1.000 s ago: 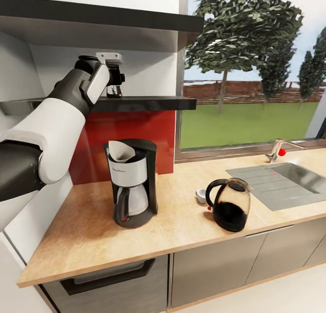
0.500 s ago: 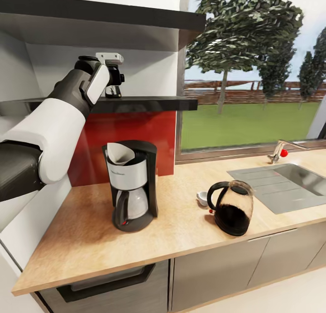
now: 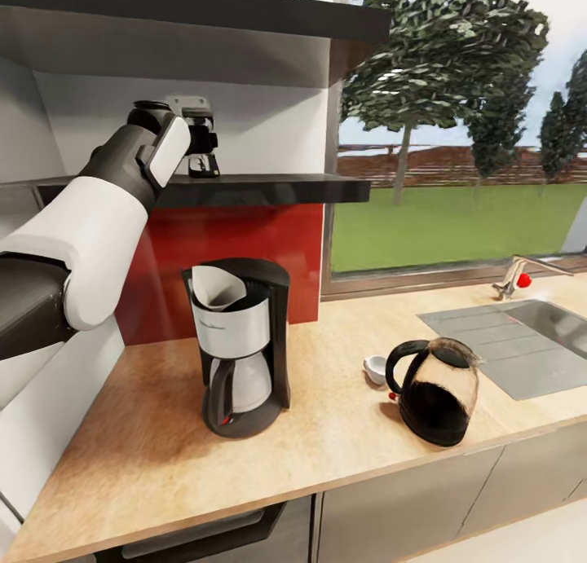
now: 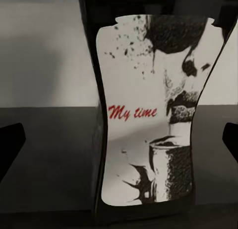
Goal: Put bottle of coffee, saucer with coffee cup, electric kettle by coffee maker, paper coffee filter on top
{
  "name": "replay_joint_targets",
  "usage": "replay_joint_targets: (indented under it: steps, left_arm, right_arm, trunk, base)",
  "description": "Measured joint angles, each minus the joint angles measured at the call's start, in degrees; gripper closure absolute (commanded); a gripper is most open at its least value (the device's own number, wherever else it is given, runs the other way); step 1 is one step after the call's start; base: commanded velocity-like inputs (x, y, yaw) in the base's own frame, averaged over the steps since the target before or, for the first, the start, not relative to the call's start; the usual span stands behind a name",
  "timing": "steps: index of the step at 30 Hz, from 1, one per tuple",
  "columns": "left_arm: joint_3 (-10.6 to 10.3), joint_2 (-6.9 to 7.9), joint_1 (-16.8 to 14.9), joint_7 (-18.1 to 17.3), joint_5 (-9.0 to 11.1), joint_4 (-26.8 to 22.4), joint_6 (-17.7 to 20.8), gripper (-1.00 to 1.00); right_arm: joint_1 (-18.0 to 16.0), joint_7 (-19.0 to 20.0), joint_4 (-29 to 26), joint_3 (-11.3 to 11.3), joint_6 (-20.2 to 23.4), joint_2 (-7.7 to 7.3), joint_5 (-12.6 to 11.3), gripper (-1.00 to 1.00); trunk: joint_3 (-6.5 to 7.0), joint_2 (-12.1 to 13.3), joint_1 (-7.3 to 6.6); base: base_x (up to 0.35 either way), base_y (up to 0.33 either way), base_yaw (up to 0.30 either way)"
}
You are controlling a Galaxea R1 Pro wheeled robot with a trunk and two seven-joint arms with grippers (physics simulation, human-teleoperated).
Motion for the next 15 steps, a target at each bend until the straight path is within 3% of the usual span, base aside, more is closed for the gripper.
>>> replay_joint_targets:
  steps: [15]
  left_arm:
    - [-0.09, 0.00, 0.00, 0.00, 0.00, -0.01, -0.01, -1.00]
  right_arm:
    - [0.01, -0.01, 0.00, -0.06, 0.00, -0.05, -0.01, -1.00]
  trunk:
    - [0.00, -0.01, 0.01]
  base:
    - [0.017, 0.012, 0.000]
